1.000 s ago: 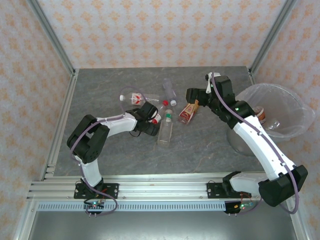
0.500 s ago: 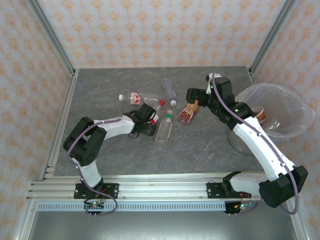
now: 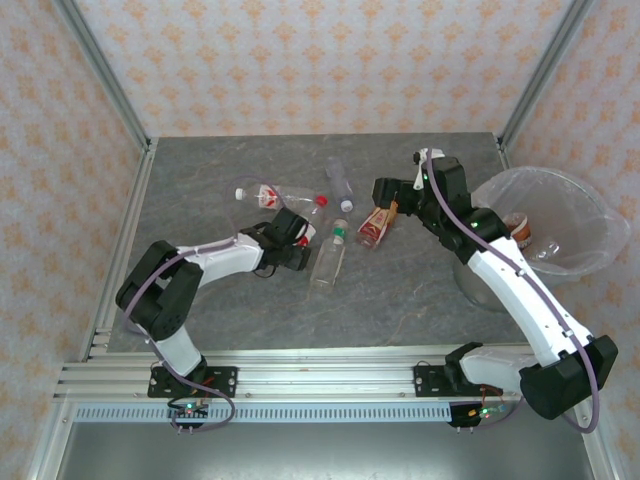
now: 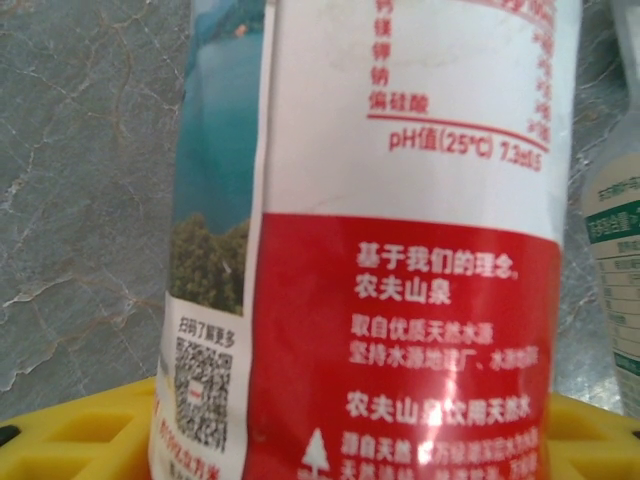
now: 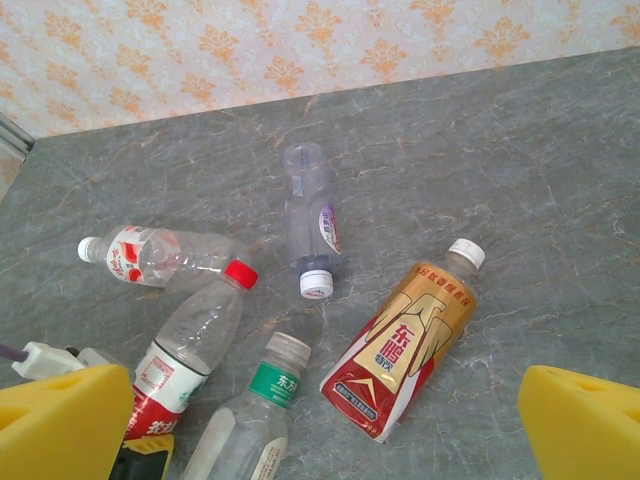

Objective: Put the plastic bottles in the bin

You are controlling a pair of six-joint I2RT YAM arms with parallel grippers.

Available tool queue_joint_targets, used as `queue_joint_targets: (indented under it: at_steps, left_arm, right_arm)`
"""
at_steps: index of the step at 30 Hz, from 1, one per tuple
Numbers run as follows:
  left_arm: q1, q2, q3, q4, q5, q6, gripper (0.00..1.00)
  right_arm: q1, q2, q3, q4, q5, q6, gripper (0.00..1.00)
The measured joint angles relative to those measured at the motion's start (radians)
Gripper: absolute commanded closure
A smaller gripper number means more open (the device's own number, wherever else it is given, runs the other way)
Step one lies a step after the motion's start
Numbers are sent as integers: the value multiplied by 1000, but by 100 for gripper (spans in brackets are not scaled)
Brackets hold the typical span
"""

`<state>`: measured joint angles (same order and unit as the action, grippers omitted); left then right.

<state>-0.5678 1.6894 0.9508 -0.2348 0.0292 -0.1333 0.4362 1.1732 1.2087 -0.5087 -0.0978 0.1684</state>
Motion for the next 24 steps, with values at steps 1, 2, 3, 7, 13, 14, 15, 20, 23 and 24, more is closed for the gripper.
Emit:
queue_joint_targets:
  at_steps: [1,2,3,7,13,14,15,20,23,24]
  left_arm:
    - [0,-10,-8,5,8,0,40]
    - [0,-21,-18,10,16,0,40]
    - [0,-33,-28,15,22,0,41]
    - [0,-93,-65,29,48,-1,41]
    - [-2,-189,-95,45,91,-21,45]
    - [-2,-200,-95,47,98,-24,45]
    - [-2,-211,-95,50,109,-30,45]
    - [-4,-255,-98,90,182,-66,45]
    - [-18,-276,-107,134,240,-98,45]
    - [-24,-278,-109,151,262,-110,45]
  right_arm:
    - [0,0,-2,3,0,0,1]
    - [0,0,-5,6,0,0,1]
    - [0,0,-8,10,0,0,1]
    - [0,0,-16,23,1,0,1]
    - [0,0,-28,38,-4,4,1]
    - [0,0,-28,39,-8,9,1]
    - [0,0,-28,39,-16,15,1]
    - [0,31,-28,56,-86,65,1]
    - [0,63,-30,89,-131,103,1]
    - [0,68,-34,103,-142,115,1]
